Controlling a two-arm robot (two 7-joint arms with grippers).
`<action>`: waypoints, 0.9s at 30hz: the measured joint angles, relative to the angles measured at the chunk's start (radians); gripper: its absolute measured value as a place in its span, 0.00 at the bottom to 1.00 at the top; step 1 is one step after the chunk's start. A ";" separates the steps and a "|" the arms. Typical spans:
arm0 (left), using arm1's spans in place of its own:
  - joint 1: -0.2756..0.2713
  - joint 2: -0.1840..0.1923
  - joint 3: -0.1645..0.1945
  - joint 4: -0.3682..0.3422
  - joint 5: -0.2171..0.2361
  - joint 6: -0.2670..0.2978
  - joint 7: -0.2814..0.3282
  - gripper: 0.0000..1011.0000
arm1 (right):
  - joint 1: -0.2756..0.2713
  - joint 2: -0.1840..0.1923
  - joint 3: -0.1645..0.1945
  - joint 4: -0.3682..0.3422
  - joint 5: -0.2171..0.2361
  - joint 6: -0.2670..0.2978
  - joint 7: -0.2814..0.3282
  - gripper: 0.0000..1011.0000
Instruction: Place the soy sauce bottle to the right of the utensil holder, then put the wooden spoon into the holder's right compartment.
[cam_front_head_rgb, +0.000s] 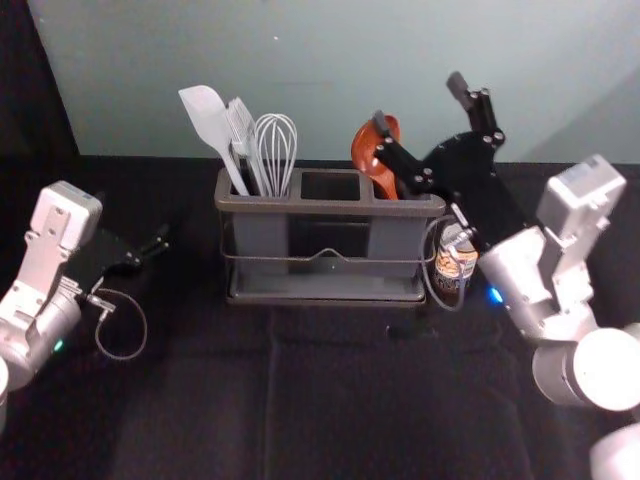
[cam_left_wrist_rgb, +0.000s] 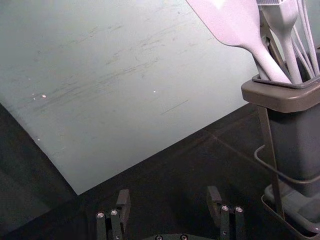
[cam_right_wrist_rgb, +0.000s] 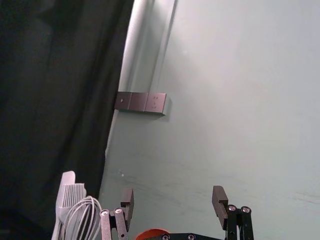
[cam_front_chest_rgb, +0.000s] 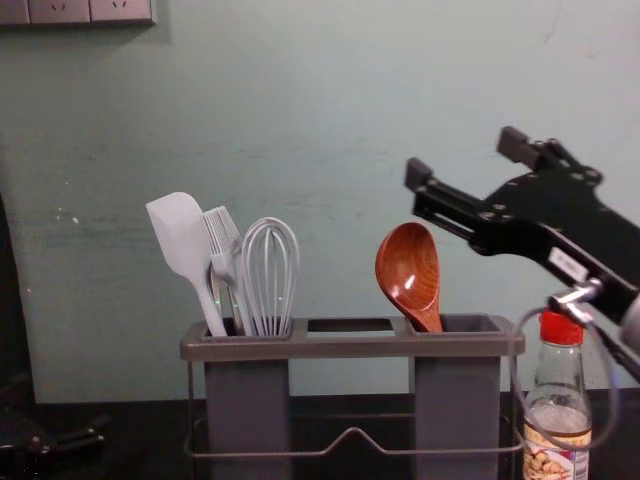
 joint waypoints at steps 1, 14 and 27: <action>0.000 0.000 0.000 0.000 0.000 0.000 0.000 0.99 | -0.009 0.002 0.003 -0.010 -0.001 0.000 -0.002 0.99; 0.000 0.000 0.000 0.000 0.000 0.000 0.000 0.99 | -0.175 0.017 0.157 -0.199 -0.098 0.095 -0.152 0.99; 0.000 0.000 0.000 0.000 0.000 0.000 0.000 0.99 | -0.242 0.043 0.246 -0.220 -0.199 0.289 -0.204 0.99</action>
